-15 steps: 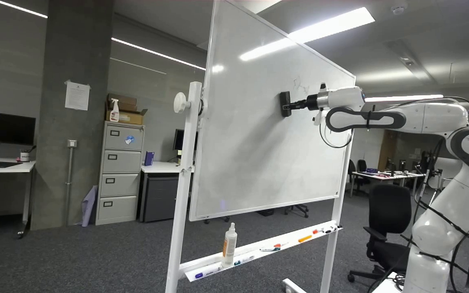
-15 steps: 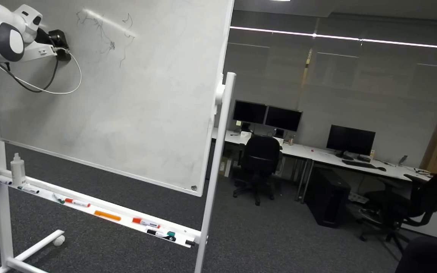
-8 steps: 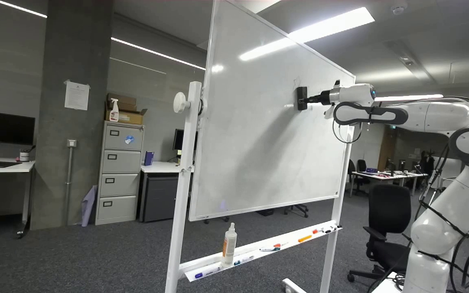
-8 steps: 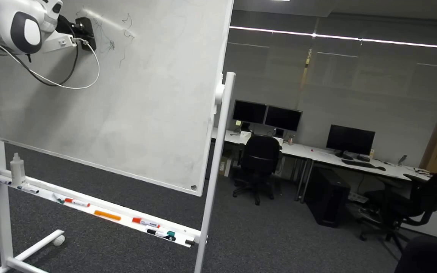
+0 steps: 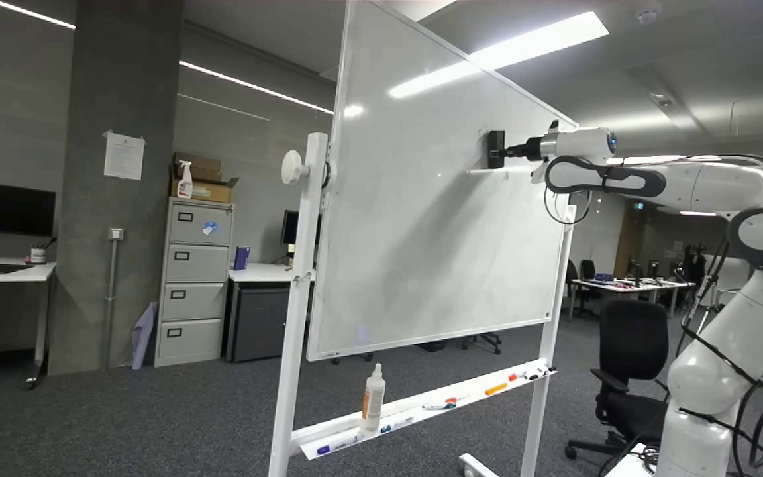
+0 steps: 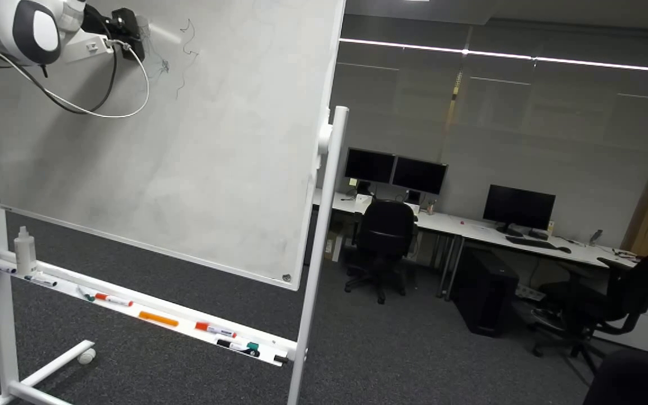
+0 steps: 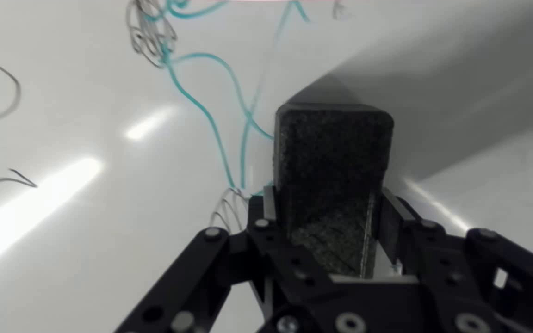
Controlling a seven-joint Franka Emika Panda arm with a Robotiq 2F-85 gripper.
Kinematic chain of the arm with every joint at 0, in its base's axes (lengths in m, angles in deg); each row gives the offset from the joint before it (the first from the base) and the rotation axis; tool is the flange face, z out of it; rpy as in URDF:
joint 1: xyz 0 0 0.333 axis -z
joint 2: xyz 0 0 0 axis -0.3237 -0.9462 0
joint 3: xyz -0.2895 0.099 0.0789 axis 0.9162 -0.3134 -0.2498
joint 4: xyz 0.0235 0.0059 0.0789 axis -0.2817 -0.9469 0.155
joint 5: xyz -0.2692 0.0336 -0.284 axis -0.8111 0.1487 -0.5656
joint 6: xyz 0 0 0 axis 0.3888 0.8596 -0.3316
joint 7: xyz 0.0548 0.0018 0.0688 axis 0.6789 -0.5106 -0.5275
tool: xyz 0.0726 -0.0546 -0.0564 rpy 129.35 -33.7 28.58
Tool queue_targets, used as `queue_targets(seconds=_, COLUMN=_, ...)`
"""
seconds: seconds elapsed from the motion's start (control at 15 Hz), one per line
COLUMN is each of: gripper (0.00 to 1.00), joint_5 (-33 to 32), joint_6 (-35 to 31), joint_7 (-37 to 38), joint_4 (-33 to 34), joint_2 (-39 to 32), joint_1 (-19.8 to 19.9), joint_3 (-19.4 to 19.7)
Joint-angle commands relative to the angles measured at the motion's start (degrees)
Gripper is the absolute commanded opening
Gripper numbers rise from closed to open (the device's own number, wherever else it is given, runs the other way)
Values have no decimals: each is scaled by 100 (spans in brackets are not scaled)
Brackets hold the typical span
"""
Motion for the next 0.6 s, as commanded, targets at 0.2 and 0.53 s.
queue_targets(seconds=0.2, gripper=30, joint_5=-306, joint_6=474, joint_7=-173, joint_4=574, joint_2=-298, joint_1=-278, joint_3=-774)
queue_targets(seconds=0.53, gripper=30, joint_5=-166, joint_6=451, joint_7=-408, joint_4=449, joint_2=-253, joint_1=-551, joint_3=-834)
